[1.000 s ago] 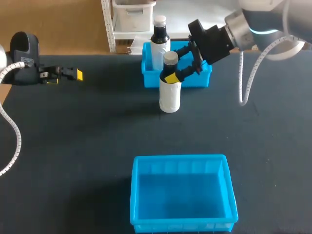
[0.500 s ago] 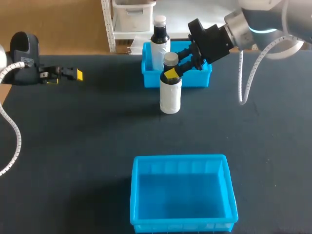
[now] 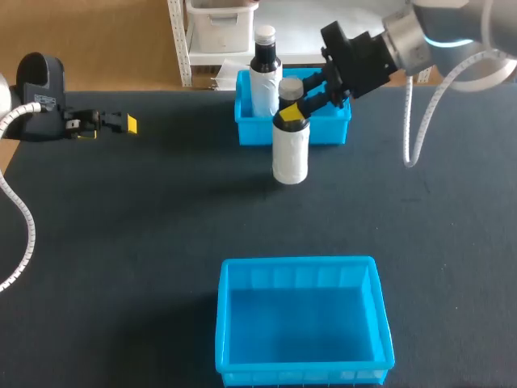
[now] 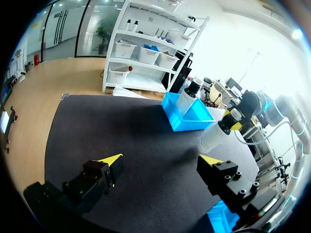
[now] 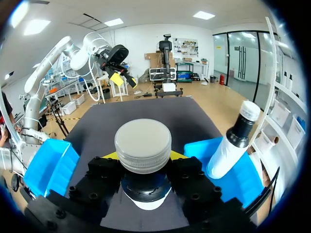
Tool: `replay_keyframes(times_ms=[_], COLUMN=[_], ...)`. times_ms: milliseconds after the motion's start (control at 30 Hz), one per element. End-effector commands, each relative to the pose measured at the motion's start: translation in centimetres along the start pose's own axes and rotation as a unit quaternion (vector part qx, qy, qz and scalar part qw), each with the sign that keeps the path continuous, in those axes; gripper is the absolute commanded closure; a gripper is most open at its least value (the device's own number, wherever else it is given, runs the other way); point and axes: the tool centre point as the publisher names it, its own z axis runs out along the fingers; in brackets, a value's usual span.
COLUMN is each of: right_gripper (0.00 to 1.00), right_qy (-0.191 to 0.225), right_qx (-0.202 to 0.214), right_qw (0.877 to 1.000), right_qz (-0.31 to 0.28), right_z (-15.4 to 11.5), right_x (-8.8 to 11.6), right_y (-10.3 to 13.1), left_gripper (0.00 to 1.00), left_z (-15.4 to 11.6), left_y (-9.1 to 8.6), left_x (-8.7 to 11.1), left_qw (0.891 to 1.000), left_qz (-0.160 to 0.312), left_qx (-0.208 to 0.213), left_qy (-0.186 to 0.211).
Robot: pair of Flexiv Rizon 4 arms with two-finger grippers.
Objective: Pick up the bottle, and place it in the far bin if it is heavy, or in the near bin if it is light.
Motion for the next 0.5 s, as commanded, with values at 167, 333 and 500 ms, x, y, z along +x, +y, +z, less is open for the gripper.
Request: replay_keyframes(times_ms=[167,333,500], right_gripper=[0.61,0.62,0.6], right_qy=[-0.005,-0.007,0.002], right_qx=[0.043,0.067,0.092], right_qw=[0.999,0.996,0.994], right_qz=[0.023,0.05,0.064], right_z=[-6.1,-10.3,-14.2], right_x=[1.3,3.1,4.1], right_y=[1.7,2.4,3.7], left_gripper=[0.0,0.0,0.0], left_z=[0.0,0.0,0.0], left_y=[0.0,0.0,0.0], left_x=[0.0,0.0,0.0], left_qw=[1.0,1.0,1.0], left_qz=[0.0,0.0,0.0], left_qx=[0.0,0.0,0.0], left_qy=[0.0,0.0,0.0])
